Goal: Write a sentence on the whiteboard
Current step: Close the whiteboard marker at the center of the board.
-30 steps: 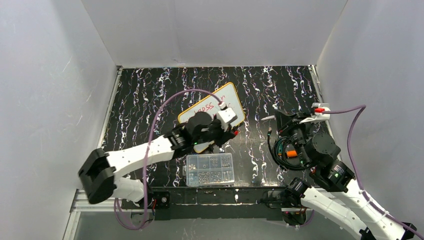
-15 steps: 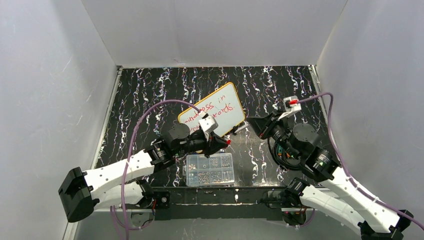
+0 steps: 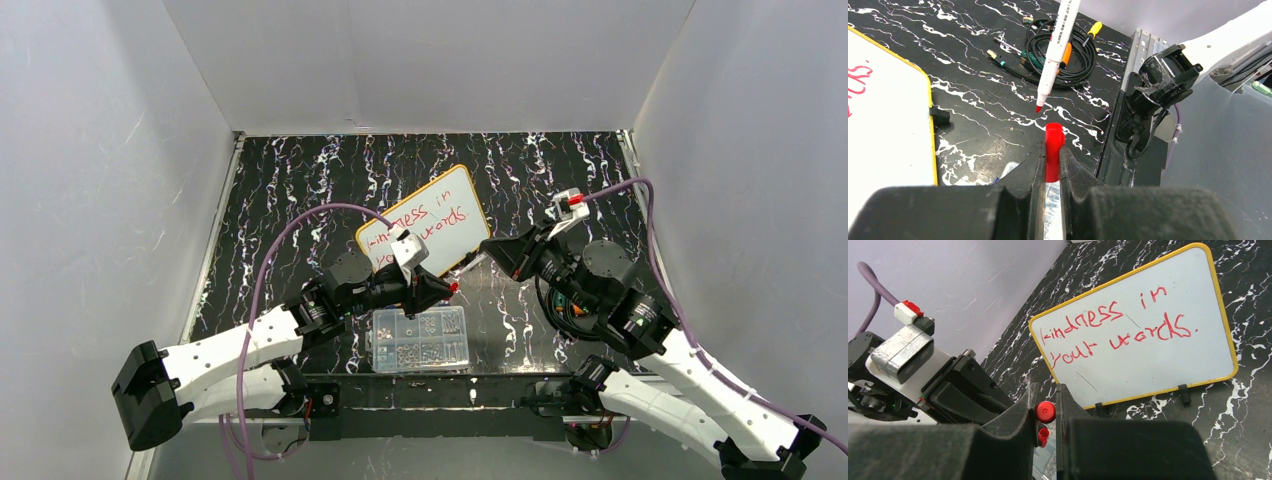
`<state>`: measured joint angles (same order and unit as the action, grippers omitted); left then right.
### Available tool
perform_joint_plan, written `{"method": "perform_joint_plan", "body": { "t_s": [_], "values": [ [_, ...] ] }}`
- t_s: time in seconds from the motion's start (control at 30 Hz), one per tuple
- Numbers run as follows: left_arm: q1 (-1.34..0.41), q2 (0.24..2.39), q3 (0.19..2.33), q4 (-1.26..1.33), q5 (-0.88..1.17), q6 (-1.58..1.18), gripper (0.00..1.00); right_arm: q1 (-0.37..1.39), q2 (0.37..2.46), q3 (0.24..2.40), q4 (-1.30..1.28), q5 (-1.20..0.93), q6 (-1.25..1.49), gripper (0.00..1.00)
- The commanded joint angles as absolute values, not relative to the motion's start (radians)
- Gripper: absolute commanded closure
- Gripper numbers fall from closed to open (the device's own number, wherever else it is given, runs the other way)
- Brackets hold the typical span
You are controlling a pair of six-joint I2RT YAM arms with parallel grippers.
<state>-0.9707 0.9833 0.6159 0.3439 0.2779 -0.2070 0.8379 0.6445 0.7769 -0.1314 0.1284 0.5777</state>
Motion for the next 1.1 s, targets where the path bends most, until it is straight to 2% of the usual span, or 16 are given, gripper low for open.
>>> {"method": "perform_joint_plan", "body": {
  "t_s": [0.0,1.07],
  "values": [
    [-0.967,0.963,0.618,0.363,0.289,-0.214,1.00,0.836,0.658,0.836,-0.114,0.080,0.581,0.99],
    [-0.967,0.955,0.619,0.362,0.252,-0.219,1.00,0.836,0.634,0.821,-0.115,0.064,0.580,0.99]
  ]
}}
